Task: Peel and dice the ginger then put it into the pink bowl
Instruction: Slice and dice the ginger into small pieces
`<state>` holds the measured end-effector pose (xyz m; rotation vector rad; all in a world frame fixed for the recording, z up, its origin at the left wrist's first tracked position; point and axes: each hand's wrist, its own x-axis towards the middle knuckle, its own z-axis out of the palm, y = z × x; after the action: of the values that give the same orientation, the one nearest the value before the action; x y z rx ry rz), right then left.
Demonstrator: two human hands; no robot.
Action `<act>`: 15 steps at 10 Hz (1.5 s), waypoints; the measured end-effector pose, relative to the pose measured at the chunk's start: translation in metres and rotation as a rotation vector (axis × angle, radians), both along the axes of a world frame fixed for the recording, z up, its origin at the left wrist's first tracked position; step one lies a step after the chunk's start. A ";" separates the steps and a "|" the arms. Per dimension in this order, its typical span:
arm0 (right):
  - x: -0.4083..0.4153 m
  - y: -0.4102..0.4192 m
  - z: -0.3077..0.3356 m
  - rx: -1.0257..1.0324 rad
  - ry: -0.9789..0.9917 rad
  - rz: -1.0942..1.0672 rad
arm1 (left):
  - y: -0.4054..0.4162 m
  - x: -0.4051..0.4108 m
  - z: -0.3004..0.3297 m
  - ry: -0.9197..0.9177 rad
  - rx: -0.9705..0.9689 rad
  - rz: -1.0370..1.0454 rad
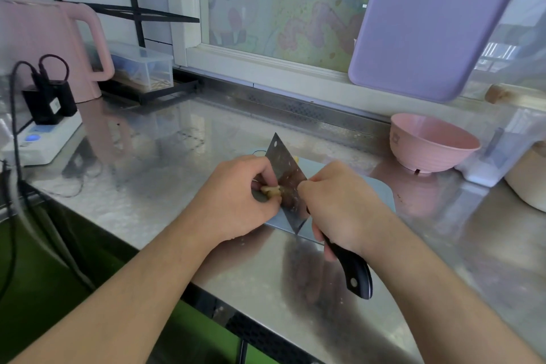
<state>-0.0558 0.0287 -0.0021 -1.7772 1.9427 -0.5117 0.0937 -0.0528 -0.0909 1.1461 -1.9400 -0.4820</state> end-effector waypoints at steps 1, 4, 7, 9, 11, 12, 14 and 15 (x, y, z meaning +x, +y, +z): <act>-0.009 -0.005 -0.004 -0.033 0.017 0.000 | -0.001 0.000 0.000 0.002 0.002 -0.013; -0.017 -0.003 -0.005 -0.038 -0.103 -0.094 | -0.002 -0.001 -0.001 0.059 0.047 -0.024; -0.022 -0.006 -0.008 -0.072 -0.217 -0.086 | 0.002 0.000 0.003 0.065 0.067 0.037; -0.020 -0.004 -0.007 -0.043 -0.216 -0.085 | 0.001 0.000 0.002 0.062 0.053 0.047; -0.016 0.000 -0.005 -0.064 -0.138 -0.088 | 0.002 0.001 0.003 0.048 0.050 0.051; -0.015 0.000 -0.003 -0.056 -0.099 -0.084 | 0.002 0.001 0.003 0.049 0.046 0.045; -0.013 -0.003 -0.003 -0.072 0.070 0.048 | 0.000 0.001 0.002 0.040 0.019 0.047; -0.009 -0.003 -0.001 -0.040 0.092 0.059 | -0.001 0.002 0.001 0.035 0.011 0.043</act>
<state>-0.0651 0.0261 -0.0034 -1.9082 1.9472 -0.4594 0.0957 -0.0539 -0.0902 1.1765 -1.8810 -0.4874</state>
